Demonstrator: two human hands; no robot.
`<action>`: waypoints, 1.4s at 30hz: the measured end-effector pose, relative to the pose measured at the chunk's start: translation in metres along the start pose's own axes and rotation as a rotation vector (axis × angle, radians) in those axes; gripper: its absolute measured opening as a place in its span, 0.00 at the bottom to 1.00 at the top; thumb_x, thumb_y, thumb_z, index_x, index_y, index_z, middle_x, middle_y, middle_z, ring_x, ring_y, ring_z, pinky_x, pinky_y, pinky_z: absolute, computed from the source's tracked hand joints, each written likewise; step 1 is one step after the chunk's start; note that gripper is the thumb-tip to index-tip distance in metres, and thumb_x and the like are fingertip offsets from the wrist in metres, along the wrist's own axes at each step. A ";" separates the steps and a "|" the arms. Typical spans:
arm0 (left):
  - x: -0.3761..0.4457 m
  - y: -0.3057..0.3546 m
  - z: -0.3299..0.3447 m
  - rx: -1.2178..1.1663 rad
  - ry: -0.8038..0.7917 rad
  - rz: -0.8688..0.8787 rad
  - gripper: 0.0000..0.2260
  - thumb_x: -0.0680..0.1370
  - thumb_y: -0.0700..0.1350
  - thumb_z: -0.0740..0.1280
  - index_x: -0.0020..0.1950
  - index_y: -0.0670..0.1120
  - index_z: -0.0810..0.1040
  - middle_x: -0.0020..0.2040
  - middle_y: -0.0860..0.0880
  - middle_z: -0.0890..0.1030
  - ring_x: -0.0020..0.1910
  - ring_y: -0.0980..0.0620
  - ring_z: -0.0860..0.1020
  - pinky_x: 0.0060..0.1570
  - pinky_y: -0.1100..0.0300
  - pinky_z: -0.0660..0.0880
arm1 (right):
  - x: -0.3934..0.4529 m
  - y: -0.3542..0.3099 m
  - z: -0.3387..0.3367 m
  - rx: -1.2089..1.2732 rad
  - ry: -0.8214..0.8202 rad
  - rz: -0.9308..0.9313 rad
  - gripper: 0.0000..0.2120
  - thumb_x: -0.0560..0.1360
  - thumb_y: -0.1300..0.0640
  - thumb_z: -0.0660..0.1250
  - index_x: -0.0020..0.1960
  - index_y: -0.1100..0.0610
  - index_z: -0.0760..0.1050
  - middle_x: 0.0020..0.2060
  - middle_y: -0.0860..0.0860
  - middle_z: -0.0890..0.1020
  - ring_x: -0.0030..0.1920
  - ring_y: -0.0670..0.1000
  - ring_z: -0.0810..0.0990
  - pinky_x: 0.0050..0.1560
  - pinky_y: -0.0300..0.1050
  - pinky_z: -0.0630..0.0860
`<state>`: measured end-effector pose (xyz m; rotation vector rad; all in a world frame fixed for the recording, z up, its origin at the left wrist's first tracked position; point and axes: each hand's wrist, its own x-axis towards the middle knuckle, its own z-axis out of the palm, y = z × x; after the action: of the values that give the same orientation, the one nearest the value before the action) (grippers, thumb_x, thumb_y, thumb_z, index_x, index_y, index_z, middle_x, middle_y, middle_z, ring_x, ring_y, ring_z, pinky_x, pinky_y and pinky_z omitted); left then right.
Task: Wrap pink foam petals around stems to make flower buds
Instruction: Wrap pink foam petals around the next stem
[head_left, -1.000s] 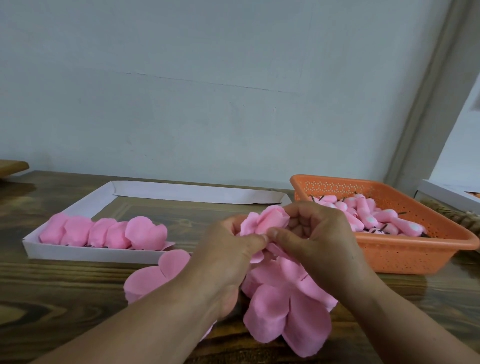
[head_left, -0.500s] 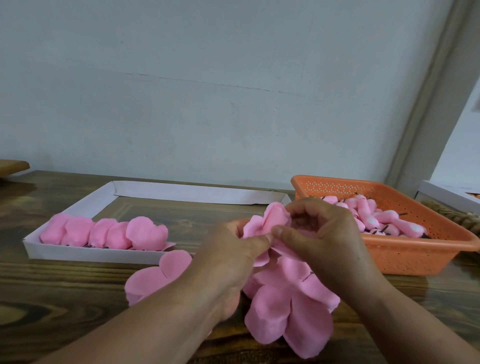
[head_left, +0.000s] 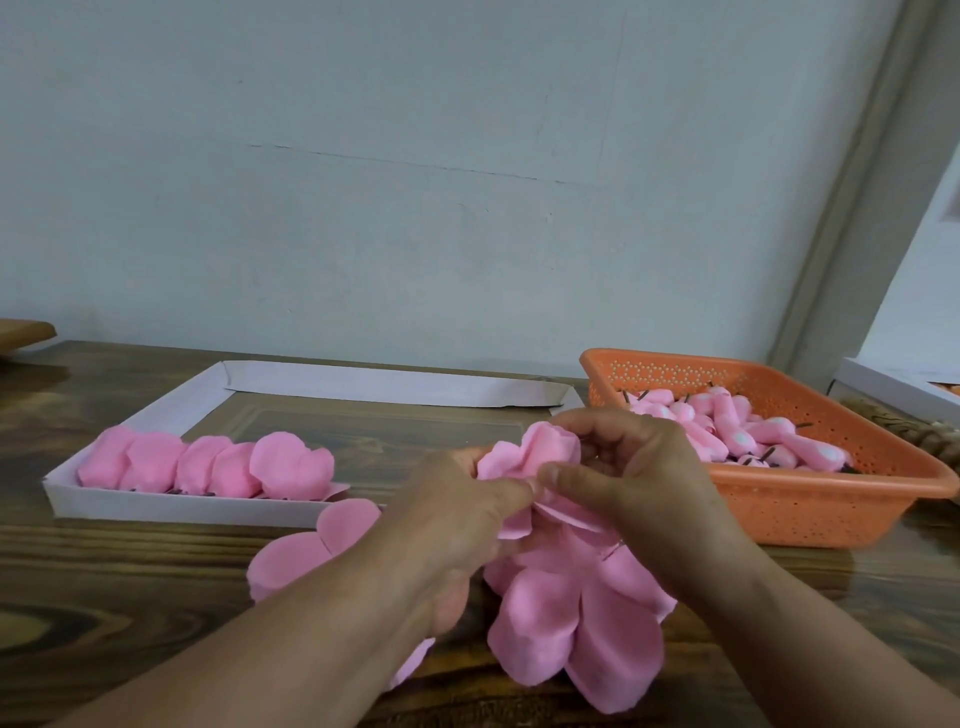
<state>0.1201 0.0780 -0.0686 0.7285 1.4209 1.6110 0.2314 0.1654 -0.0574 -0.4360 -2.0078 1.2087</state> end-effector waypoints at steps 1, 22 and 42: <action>0.000 0.000 0.000 0.002 -0.006 -0.004 0.09 0.75 0.33 0.68 0.55 0.39 0.80 0.49 0.42 0.84 0.50 0.44 0.83 0.47 0.54 0.81 | 0.000 0.002 0.001 0.027 0.010 -0.002 0.15 0.67 0.73 0.70 0.41 0.53 0.82 0.34 0.51 0.84 0.35 0.46 0.81 0.36 0.39 0.78; 0.005 0.001 -0.005 -0.017 -0.056 -0.060 0.09 0.77 0.33 0.65 0.56 0.35 0.78 0.46 0.39 0.84 0.41 0.46 0.84 0.37 0.55 0.82 | 0.006 0.016 -0.003 0.476 -0.061 0.193 0.13 0.61 0.74 0.69 0.41 0.61 0.78 0.34 0.59 0.82 0.32 0.52 0.81 0.32 0.42 0.79; 0.007 -0.003 -0.004 -0.324 -0.141 -0.161 0.08 0.75 0.33 0.66 0.53 0.35 0.79 0.42 0.40 0.85 0.37 0.51 0.84 0.34 0.62 0.80 | 0.008 0.013 -0.014 0.306 -0.104 0.184 0.10 0.62 0.67 0.71 0.43 0.63 0.79 0.35 0.57 0.83 0.35 0.51 0.81 0.34 0.40 0.78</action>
<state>0.1138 0.0823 -0.0727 0.5129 1.0565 1.5811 0.2350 0.1854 -0.0616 -0.4180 -1.8552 1.6526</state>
